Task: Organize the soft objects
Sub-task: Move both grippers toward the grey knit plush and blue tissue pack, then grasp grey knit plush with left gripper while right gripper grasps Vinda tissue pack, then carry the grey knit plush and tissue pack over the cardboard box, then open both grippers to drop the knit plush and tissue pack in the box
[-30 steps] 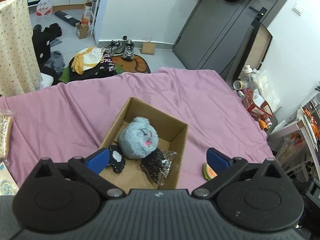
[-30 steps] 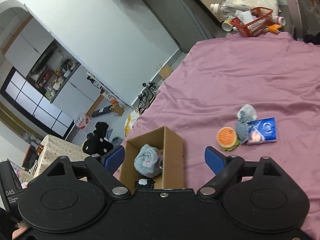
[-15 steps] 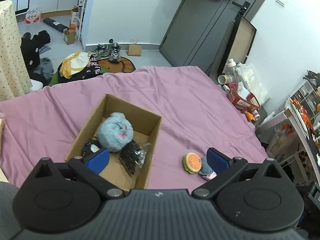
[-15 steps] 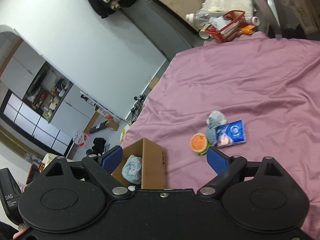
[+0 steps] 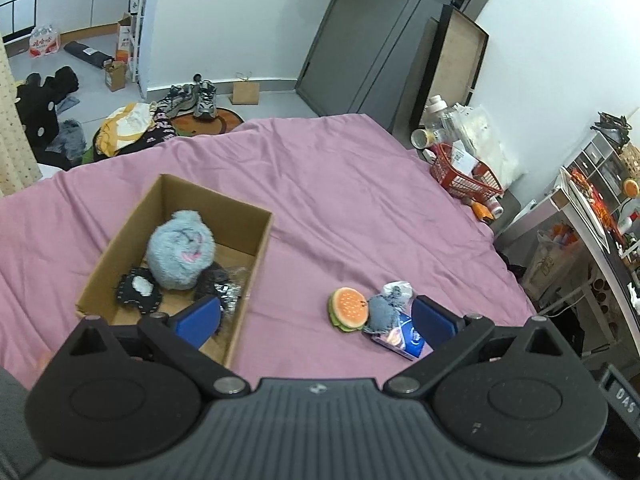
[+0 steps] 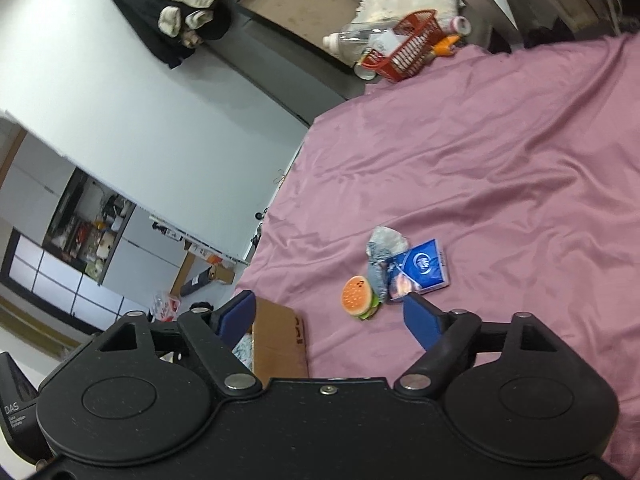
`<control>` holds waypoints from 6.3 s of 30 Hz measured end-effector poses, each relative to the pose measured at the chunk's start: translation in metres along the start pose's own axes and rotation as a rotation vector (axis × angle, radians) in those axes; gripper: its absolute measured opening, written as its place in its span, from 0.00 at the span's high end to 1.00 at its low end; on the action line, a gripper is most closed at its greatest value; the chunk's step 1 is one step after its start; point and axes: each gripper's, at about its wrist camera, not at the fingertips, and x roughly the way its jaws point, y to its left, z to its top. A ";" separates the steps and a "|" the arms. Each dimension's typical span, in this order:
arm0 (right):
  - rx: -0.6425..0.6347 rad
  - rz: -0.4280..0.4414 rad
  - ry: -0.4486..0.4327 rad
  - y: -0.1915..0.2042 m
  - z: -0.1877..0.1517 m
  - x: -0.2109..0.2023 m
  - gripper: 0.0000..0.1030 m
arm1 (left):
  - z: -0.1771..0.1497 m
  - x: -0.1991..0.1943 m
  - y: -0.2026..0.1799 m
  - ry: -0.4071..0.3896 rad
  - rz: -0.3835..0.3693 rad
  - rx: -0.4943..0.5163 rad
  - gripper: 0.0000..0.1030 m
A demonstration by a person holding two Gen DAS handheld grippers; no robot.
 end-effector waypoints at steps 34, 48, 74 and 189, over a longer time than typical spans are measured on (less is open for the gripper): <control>0.270 0.042 0.065 -0.101 0.005 0.092 0.41 | -0.030 0.142 -0.074 0.111 -0.098 0.083 0.53; 0.355 0.033 0.121 -0.125 0.004 0.124 0.46 | -0.043 0.208 -0.087 0.211 -0.086 0.088 0.60; 0.271 0.003 0.092 -0.112 -0.001 0.112 0.80 | -0.045 0.217 -0.100 0.181 -0.016 0.150 0.88; -0.321 -0.142 0.185 0.178 -0.139 0.132 0.58 | 0.044 -0.008 0.180 0.077 0.010 -0.092 0.25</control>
